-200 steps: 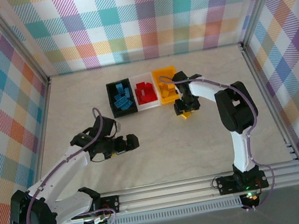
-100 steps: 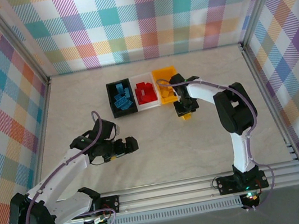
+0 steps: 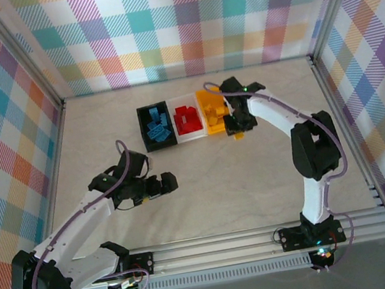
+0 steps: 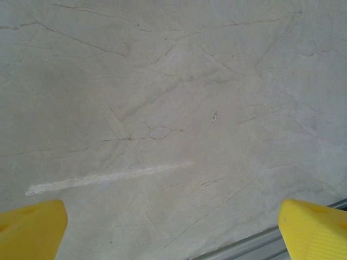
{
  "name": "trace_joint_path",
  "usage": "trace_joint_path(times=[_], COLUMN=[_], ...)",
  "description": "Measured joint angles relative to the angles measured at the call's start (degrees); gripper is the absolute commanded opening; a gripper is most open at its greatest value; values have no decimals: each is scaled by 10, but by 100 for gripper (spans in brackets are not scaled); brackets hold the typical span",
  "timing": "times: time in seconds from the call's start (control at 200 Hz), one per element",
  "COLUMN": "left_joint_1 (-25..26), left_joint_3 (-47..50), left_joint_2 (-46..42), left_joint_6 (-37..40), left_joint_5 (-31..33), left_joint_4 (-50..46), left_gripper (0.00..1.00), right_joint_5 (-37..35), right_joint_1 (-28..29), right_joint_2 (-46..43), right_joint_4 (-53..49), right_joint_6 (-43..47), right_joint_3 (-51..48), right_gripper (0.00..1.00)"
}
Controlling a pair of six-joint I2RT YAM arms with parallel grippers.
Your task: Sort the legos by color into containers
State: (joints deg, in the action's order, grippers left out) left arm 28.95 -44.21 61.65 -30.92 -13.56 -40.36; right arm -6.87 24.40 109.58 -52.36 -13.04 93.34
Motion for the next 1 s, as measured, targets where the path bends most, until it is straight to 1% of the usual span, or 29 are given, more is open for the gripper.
trace_joint_path(times=[0.09, 0.215, 0.335, 0.42, 0.495, 0.54, 0.59, 0.77, 0.89, 1.0], left_joint_1=[-17, -44, -62, -77, -87, -92, -96, -104, -110, -111], left_joint_3=[-7, -38, -77, -106, -127, -135, -139, -141, -141, -135], left_joint_2=[-12, -35, -52, -60, -60, -59, -58, -53, -49, -49], left_joint_6=[-11, -19, -21, -19, -12, -10, -7, 3, 9, 12], left_joint_5=[8, 21, 43, 61, 72, 78, 82, 88, 90, 92], left_joint_4=[-5, -22, -48, -69, -83, -91, -96, -107, -103, -82], left_gripper=[100, 100, 100, 100, 100, 100, 100, 100, 100, 100], right_joint_5=[10, 20, 28, 34, 41, 46, 50, 63, 73, 83], right_joint_1=[-4, -10, -13, -17, -20, -22, -23, -23, -23, -24], right_joint_2=[35, 118, 198, 245, 272, 284, 289, 275, 220, 156], right_joint_4=[-12, -23, -32, -39, -48, -50, -54, -56, -50, -49], right_joint_6=[0, 1, 2, 3, 3, 2, 4, 4, 1, 0], right_joint_3=[97, 229, 314, 349, 371, 383, 392, 401, 354, 304], right_gripper=[37, 38, 40, 50, 55, 60, 66, 71, 76, 77])
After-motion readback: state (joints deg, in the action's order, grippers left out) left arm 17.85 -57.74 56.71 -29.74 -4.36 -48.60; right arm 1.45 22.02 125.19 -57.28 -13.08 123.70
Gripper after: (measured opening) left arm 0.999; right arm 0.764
